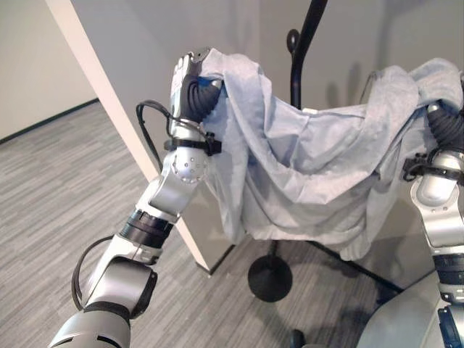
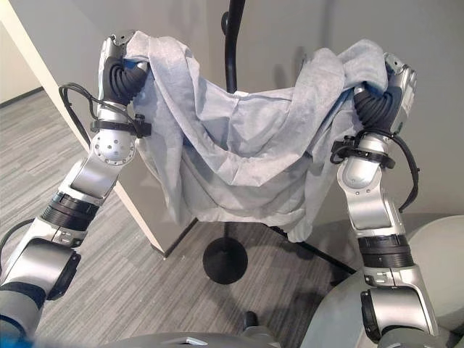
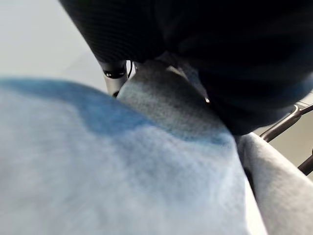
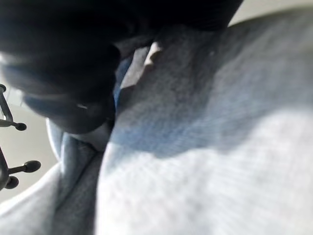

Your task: Hang the clothes on the sofa on the clothes rack.

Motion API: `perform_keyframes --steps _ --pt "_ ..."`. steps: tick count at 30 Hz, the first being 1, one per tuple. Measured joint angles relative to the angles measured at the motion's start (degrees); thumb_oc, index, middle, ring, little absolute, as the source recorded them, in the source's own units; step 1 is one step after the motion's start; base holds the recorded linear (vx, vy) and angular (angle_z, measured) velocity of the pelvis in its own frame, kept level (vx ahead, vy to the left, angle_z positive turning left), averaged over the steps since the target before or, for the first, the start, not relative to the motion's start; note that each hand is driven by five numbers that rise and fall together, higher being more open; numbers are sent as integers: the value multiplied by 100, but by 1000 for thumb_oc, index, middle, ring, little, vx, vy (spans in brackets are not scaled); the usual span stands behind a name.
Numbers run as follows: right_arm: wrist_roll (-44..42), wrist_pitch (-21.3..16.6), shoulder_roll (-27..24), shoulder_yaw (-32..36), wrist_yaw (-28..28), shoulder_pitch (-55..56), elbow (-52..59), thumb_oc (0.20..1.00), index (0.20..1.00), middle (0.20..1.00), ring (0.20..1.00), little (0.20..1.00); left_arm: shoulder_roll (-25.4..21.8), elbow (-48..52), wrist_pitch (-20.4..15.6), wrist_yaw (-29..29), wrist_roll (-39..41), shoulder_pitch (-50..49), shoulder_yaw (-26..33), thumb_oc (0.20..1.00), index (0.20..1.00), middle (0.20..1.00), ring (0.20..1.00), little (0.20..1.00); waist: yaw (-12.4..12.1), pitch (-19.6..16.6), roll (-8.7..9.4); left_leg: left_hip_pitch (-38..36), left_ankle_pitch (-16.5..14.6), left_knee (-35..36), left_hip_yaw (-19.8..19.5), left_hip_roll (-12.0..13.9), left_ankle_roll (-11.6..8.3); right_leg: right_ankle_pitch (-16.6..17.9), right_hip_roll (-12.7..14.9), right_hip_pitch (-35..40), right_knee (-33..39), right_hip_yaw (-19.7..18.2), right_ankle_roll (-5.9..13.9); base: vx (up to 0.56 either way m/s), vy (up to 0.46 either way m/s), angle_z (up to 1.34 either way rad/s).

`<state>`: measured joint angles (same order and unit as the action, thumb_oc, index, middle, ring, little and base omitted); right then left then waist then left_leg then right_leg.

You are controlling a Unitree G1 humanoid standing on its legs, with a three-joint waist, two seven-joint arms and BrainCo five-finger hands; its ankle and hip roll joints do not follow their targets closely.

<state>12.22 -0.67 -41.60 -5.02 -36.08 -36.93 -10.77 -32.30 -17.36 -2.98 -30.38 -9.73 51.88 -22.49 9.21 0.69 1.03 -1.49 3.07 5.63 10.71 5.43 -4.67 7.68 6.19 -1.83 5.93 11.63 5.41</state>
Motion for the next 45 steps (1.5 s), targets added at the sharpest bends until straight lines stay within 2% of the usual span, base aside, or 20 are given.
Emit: perform_keyframes --steps 4,7,9,12,13,17,25,33,40,45 --pt "-364 91 -462 -1043 49 -1433 -1115 200 200 200 200 200 -179 -918 58 -96 66 887 -581 200 200 200 200 200 -4 -21 20 0 4 -1 -3 14 2 -8 -13 -1 0 10 12 -8 0 0" --pt "-596 176 -540 -1724 168 -2306 -1892 200 200 200 200 200 -182 -1549 61 -110 142 1451 -1072 200 200 200 200 200 0 -45 41 8 6 -3 2 13 3 -6 -11 -10 -12 15 11 -41 0 0" --pt "-807 184 -513 -2505 362 -3114 -2565 200 200 200 200 200 -169 -2232 63 -87 295 1979 -1564 200 200 200 200 200 3 -85 49 49 6 -7 18 14 3 41 -10 -65 -12 13 -24 -46 -3 -3" --pt "-914 174 -474 -2924 518 -3439 -2850 200 200 200 200 200 -174 -2579 64 -74 418 2204 -1790 200 200 200 200 200 1 -102 58 80 18 -31 40 15 15 56 -16 -107 -27 12 -42 -62 1 -4" --pt "-1037 153 -334 -3465 664 -3801 -3369 200 200 200 200 200 -174 -2966 54 -60 467 2364 -2166 200 200 200 200 200 7 -153 42 124 18 -31 59 9 15 56 -6 -156 -29 7 -42 -76 2 -5" --pt "-1083 140 -169 -4057 1008 -4180 -3969 200 200 200 200 200 -152 -3400 36 82 469 2584 -2533 200 200 200 200 200 -2 -185 45 264 39 -32 95 3 31 100 -7 -315 -29 -27 -46 -68 -1 -4" --pt "-941 136 -98 -4246 1189 -3818 -3965 200 200 200 200 200 -178 -3405 39 177 431 2537 -2677 200 200 200 200 200 -1 -193 49 450 62 -31 103 -12 37 133 2 -513 -29 -45 -55 -20 1 -1" --pt "-526 142 631 -3933 1388 -2193 -4251 200 200 200 200 200 -153 -3405 44 190 172 2424 -2669 200 200 200 200 200 1 -193 47 537 63 -32 112 -21 39 134 7 -608 -29 -60 -51 -4 2 0" --pt "-88 118 874 -3727 1443 -1811 -4255 200 200 200 200 200 -128 -3423 35 208 106 2416 -2662 200 200 200 200 200 7 -169 9 532 61 -31 118 -16 38 132 4 -606 -28 -64 -49 0 0 0" --pt "-80 105 948 -3673 1556 -1597 -4314 200 200 200 200 200 -26 -3516 -15 227 44 2414 -2660 200 200 200 200 200 -15 -153 -16 536 61 -31 113 -26 38 129 17 -603 -28 -55 -44 0 0 0"
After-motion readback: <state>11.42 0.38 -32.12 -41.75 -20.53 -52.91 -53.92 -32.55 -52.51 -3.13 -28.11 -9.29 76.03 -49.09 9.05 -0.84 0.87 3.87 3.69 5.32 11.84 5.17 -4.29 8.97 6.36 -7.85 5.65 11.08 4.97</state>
